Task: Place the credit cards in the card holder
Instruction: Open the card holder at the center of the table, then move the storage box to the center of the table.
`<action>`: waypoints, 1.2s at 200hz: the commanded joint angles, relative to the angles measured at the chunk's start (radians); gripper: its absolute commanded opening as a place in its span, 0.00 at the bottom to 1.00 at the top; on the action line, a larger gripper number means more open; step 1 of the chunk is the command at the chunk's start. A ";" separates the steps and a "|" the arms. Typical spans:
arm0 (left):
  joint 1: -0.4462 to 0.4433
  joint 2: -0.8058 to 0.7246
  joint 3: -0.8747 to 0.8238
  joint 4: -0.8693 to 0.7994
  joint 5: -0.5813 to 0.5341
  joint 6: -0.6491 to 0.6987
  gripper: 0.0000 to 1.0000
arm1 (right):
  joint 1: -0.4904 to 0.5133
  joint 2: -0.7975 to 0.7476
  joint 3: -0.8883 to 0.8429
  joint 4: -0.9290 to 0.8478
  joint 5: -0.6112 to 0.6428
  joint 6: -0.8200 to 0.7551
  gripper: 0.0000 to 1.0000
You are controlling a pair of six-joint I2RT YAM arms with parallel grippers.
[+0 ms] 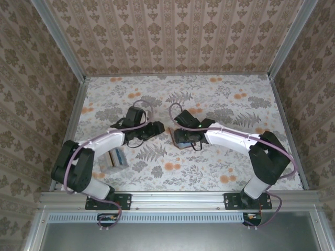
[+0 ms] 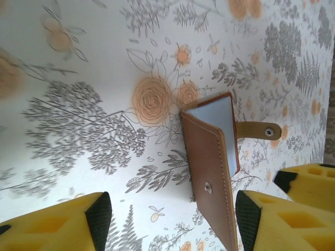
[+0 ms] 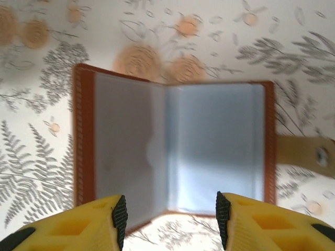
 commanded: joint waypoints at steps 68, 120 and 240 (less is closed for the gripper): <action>0.390 -0.469 0.043 -0.884 -0.190 0.171 0.78 | 0.009 0.220 0.111 -0.023 -0.026 -0.092 0.74; 0.543 -0.554 0.013 -1.102 -0.272 0.159 0.75 | 0.008 0.210 0.080 0.001 -0.011 -0.102 0.87; 0.816 -0.462 -0.095 -0.843 -0.092 0.103 1.00 | 0.002 0.172 0.033 0.028 -0.005 -0.102 0.87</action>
